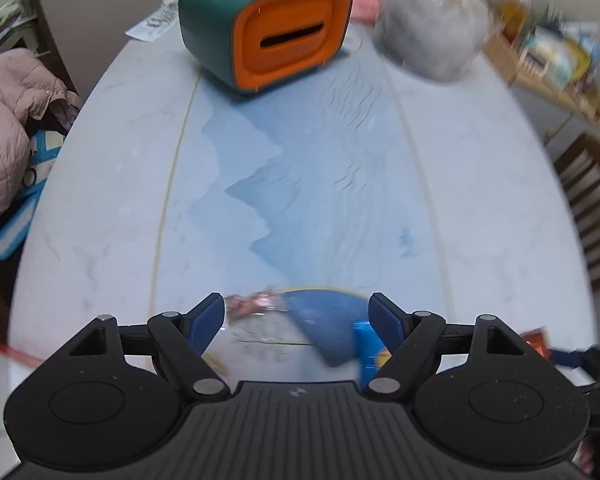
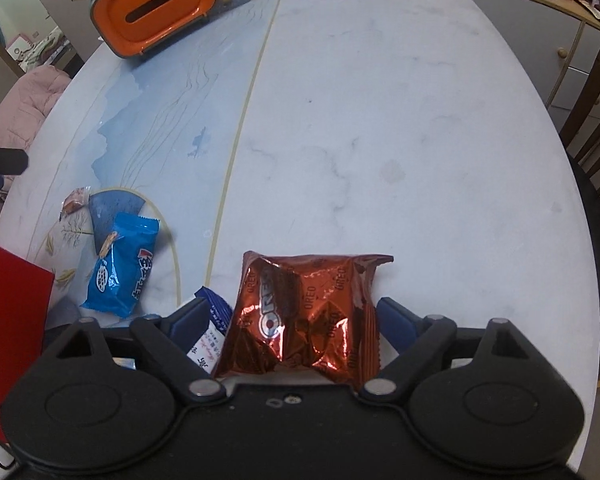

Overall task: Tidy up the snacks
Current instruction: 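Grasp the red-brown Oreo foil bag with the right tool while the left tool grasps the orange candy stick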

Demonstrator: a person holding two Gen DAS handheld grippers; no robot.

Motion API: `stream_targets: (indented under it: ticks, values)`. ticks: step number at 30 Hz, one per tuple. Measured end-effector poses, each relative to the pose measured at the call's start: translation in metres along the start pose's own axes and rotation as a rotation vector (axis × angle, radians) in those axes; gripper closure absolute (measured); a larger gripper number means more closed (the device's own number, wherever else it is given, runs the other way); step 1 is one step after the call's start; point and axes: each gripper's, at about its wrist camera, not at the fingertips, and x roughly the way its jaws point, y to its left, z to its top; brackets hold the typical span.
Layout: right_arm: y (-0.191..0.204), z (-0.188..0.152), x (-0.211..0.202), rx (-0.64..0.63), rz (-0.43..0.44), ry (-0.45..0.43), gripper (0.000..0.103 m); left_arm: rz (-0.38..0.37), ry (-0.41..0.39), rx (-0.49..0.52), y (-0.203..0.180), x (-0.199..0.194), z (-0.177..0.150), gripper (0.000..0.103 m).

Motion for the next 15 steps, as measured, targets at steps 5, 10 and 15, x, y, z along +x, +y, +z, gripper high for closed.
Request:
stream_targets:
  ticks: [5,10,15]
  values:
    - [0.002,0.000,0.006,-0.014,-0.009,0.026,0.025,0.012,0.077,0.064,0.011,0.027,0.011,0.025]
    - [0.004,0.002,0.007,-0.007,-0.003,0.026,0.032,0.010,0.141,0.109,0.016,0.052,0.012,0.028]
    - [0.005,0.002,0.007,-0.015,-0.006,0.014,0.034,0.006,0.181,0.121,0.018,0.071,0.012,0.042]
